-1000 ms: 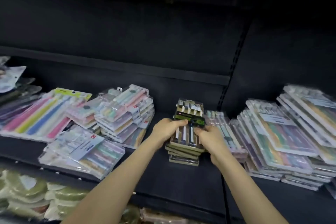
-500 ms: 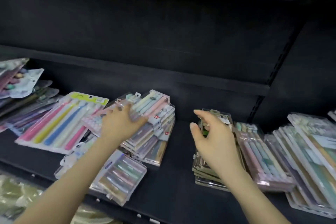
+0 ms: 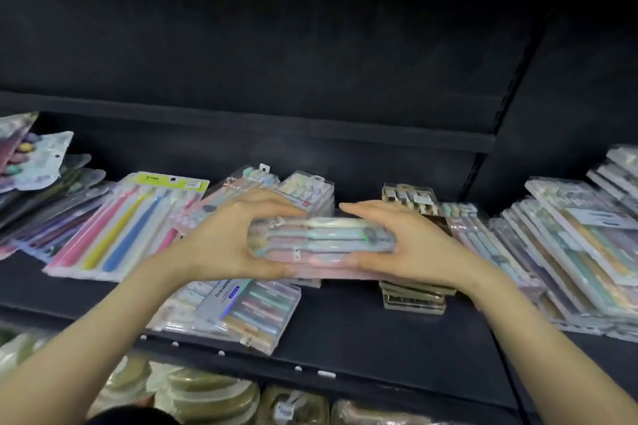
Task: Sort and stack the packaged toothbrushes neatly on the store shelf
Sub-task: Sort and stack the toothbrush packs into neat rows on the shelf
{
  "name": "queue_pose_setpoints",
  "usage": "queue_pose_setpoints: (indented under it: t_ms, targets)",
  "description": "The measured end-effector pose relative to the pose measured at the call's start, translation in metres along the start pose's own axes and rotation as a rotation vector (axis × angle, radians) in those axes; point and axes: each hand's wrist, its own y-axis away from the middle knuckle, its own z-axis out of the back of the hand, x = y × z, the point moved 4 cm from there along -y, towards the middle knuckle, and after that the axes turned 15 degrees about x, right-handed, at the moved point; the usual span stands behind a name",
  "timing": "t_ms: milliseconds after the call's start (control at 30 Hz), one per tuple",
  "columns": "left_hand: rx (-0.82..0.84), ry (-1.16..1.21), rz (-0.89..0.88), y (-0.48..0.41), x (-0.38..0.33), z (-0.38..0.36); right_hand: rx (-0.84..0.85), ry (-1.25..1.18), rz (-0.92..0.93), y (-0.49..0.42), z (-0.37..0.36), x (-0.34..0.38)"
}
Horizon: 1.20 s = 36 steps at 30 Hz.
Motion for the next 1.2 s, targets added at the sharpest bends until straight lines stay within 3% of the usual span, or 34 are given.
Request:
queue_pose_setpoints:
  t_ms: [100, 233, 267, 333, 400, 467, 500, 600, 767, 867, 1000, 1067, 1200]
  targets:
    - [0.075, 0.019, -0.038, 0.007, -0.014, -0.018, 0.184, 0.038, 0.032, 0.021, -0.021, 0.006]
    - [0.224, 0.091, -0.033, 0.024, -0.009, -0.042, 0.155, -0.015, -0.01, 0.047, -0.058, 0.003]
    - [0.196, 0.124, 0.007, 0.029, 0.0, -0.039, 0.156, -0.052, -0.037, 0.053, -0.066, 0.0]
    - [-0.059, 0.145, 0.177, 0.033, 0.036, -0.022, 0.177, -0.094, -0.081, 0.062, -0.078, -0.009]
    - [-0.307, 0.011, 0.521, 0.04, 0.088, -0.001, 0.191, -0.146, -0.127, 0.067, -0.084, -0.016]
    - [-0.299, 0.019, 0.822, 0.041, 0.132, 0.005, 0.192, -0.178, -0.172, 0.067, -0.086, -0.021]
    - [-0.252, 0.129, 0.872, 0.039, 0.148, 0.003, 0.185, -0.19, -0.189, 0.067, -0.086, -0.022]
    - [-0.231, 0.502, 0.861, 0.025, 0.17, 0.002, 0.14, -0.24, -0.219, 0.065, -0.084, -0.023]
    - [-0.185, 0.722, 0.918, 0.021, 0.187, 0.018, 0.076, -0.2, -0.234, 0.073, -0.078, -0.019]
    - [-0.191, 0.725, 0.944, 0.025, 0.188, 0.02, 0.044, -0.193, -0.236, 0.082, -0.076, -0.016]
    - [-0.379, 0.531, 0.949, 0.031, 0.176, 0.039, -0.02, -0.175, -0.242, 0.093, -0.075, -0.013]
    - [-0.414, 0.457, 0.907, 0.032, 0.159, 0.047, -0.065, -0.192, -0.229, 0.097, -0.072, -0.01]
    - [-0.445, 0.538, 0.715, 0.034, 0.099, 0.045, -0.205, -0.251, -0.217, 0.109, -0.06, 0.0]
